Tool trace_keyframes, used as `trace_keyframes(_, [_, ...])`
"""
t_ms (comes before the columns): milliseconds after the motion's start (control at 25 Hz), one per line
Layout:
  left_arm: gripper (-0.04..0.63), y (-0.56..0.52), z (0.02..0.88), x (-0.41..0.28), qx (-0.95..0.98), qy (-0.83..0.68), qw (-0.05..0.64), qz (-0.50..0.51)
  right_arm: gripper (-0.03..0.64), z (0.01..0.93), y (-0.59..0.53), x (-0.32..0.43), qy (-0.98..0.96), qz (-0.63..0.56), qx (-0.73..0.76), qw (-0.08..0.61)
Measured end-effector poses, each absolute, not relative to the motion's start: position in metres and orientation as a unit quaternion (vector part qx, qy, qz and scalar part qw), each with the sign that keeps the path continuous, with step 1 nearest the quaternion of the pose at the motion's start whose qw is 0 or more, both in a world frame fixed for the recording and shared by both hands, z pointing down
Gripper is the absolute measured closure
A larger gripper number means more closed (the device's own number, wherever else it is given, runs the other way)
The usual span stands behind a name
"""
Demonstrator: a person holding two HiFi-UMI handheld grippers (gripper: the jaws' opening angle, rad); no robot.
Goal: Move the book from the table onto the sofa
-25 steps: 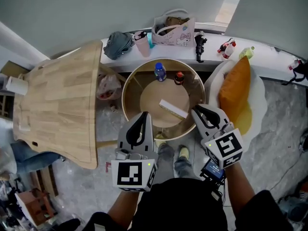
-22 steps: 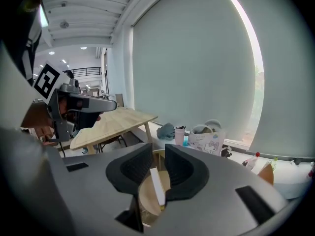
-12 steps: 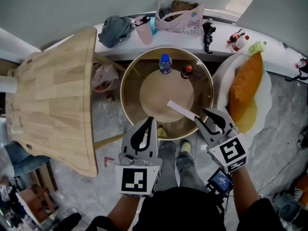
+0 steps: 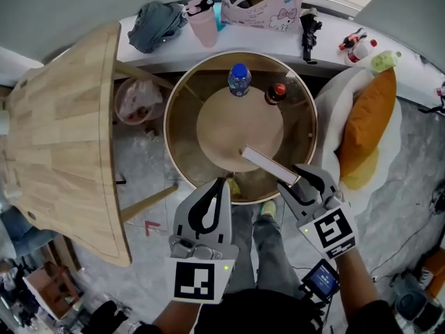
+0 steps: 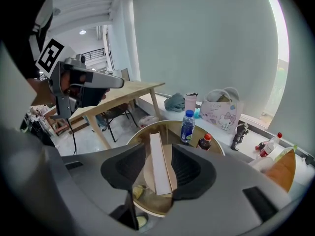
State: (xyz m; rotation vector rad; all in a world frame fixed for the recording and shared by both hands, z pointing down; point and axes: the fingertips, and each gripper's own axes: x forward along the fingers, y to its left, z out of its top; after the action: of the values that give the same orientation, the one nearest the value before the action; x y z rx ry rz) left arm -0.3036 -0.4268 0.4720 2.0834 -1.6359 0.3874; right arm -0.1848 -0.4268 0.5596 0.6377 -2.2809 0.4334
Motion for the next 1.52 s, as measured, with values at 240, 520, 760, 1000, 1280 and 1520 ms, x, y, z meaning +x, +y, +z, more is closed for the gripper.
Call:
trace_keyframes(240, [0.588, -0.427, 0.507, -0.302, 0.754, -0.585, 0.256, 0.153, 0.413, 0.601, -0.428, -0.189, -0.873, 0.166, 0.225, 0.399])
trace_keyframes(520, [0.588, -0.43, 0.525, -0.307, 0.756, -0.576, 0.267, 0.16, 0.392, 0.636, -0.428, -0.199, -0.861, 0.171, 0.209, 0.431])
trace_keyframes(760, [0.588, -0.435, 0.532, -0.315, 0.757, -0.573, 0.271, 0.161, 0.388, 0.662, -0.426, -0.207, -0.849, 0.158, 0.19, 0.466])
trace_keyframes(1000, [0.588, -0.436, 0.537, -0.323, 0.759, -0.568, 0.274, 0.159, 0.453, 0.673, -0.425, -0.21, -0.835, 0.146, 0.191, 0.495])
trace_keyframes(1280, [0.588, -0.443, 0.532, -0.324, 0.767, -0.561, 0.274, 0.151, 0.465, 0.673, -0.431, -0.204, -0.816, 0.156, 0.213, 0.514])
trace_keyframes(1520, [0.588, -0.446, 0.521, -0.316, 0.779, -0.549, 0.265, 0.147, 0.466, 0.656, -0.434, -0.193, -0.814, 0.165, 0.238, 0.504])
